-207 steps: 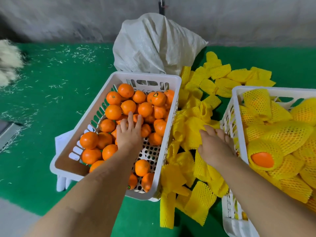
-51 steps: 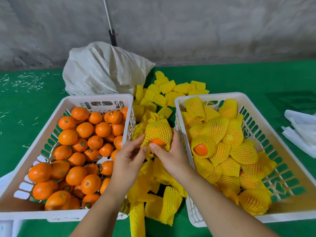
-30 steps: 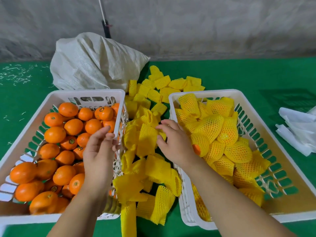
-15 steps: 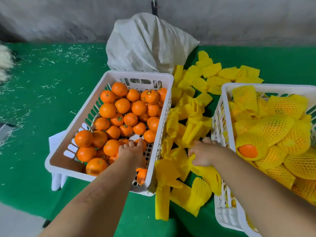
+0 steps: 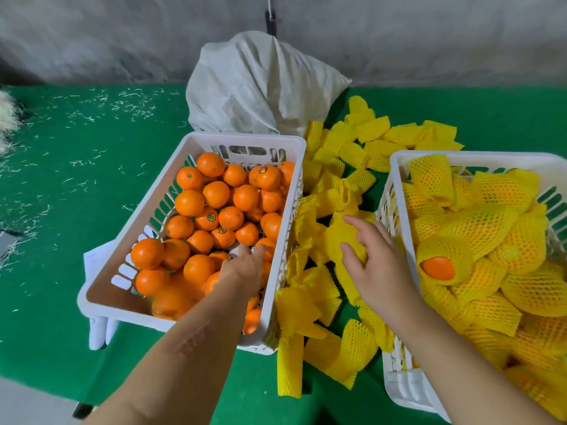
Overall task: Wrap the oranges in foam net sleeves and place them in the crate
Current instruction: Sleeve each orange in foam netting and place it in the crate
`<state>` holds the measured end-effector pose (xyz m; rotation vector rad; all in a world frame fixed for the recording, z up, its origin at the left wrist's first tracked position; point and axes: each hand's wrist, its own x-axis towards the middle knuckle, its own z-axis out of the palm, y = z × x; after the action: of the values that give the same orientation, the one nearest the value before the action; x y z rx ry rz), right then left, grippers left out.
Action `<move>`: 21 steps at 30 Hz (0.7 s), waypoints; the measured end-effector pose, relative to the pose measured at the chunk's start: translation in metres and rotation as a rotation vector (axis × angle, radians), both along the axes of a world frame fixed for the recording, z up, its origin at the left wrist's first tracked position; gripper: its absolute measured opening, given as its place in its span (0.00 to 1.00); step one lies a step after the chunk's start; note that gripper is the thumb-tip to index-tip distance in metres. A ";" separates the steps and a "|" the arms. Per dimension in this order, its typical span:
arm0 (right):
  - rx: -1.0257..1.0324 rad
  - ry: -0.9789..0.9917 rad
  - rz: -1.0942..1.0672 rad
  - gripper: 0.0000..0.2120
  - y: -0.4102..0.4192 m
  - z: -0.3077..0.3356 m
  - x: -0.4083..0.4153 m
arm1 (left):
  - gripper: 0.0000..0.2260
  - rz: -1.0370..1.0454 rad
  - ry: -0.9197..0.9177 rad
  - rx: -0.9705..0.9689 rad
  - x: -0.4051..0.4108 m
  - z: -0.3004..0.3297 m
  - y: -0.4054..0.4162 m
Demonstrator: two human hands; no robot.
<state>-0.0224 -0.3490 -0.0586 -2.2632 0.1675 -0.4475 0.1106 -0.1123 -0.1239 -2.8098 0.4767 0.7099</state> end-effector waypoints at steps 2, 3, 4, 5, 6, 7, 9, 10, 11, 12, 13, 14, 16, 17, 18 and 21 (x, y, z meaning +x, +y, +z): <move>0.105 0.039 -0.037 0.25 0.000 -0.002 -0.005 | 0.27 -0.052 0.034 0.038 0.001 0.000 -0.002; 0.157 0.072 -0.040 0.27 0.000 -0.002 -0.004 | 0.30 -0.071 0.074 0.061 0.000 0.000 -0.002; 0.201 0.103 -0.039 0.28 0.001 -0.003 -0.002 | 0.32 -0.089 0.098 0.093 0.000 -0.001 -0.002; 0.223 0.136 -0.036 0.29 0.001 -0.003 0.001 | 0.32 -0.114 0.085 0.123 -0.001 -0.001 -0.002; 0.209 0.168 -0.027 0.27 0.001 -0.004 0.005 | 0.30 -0.139 0.045 0.148 -0.001 0.000 -0.004; 0.163 0.186 -0.017 0.23 0.000 -0.006 0.007 | 0.28 -0.144 0.008 0.144 -0.001 0.001 -0.005; 0.070 0.164 -0.006 0.12 0.000 -0.010 0.007 | 0.23 -0.104 0.009 0.081 -0.006 0.004 -0.009; 0.050 0.144 -0.002 0.08 0.000 -0.009 0.007 | 0.24 -0.104 0.016 0.067 -0.007 0.004 -0.010; 0.045 0.137 0.002 0.06 0.000 -0.008 0.007 | 0.25 -0.125 0.003 0.068 -0.009 0.005 -0.010; 0.057 0.144 0.001 0.07 0.000 -0.007 0.007 | 0.25 -0.162 -0.035 0.074 -0.010 0.006 -0.010; 0.078 0.150 -0.009 0.08 0.000 -0.008 0.007 | 0.25 -0.189 -0.078 0.074 -0.011 0.007 -0.008; 0.100 0.147 -0.020 0.09 0.000 -0.008 0.007 | 0.26 -0.173 -0.104 0.062 -0.012 0.007 -0.006; 0.163 0.131 -0.029 0.12 0.000 -0.008 0.007 | 0.26 -0.026 -0.092 -0.023 -0.013 0.014 -0.006; 0.206 0.122 -0.030 0.14 -0.001 -0.007 0.006 | 0.24 0.080 -0.085 -0.120 -0.012 0.020 -0.005; 0.248 0.117 -0.030 0.16 -0.001 -0.006 0.006 | 0.21 0.184 -0.099 -0.257 -0.011 0.027 -0.004; 0.405 0.132 0.004 0.20 -0.001 0.000 0.007 | 0.20 0.529 -0.132 -0.928 -0.012 0.064 0.001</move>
<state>-0.0149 -0.3499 -0.0587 -1.8929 0.2929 -0.2358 0.0981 -0.1114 -0.0601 -3.9047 -0.0056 0.4303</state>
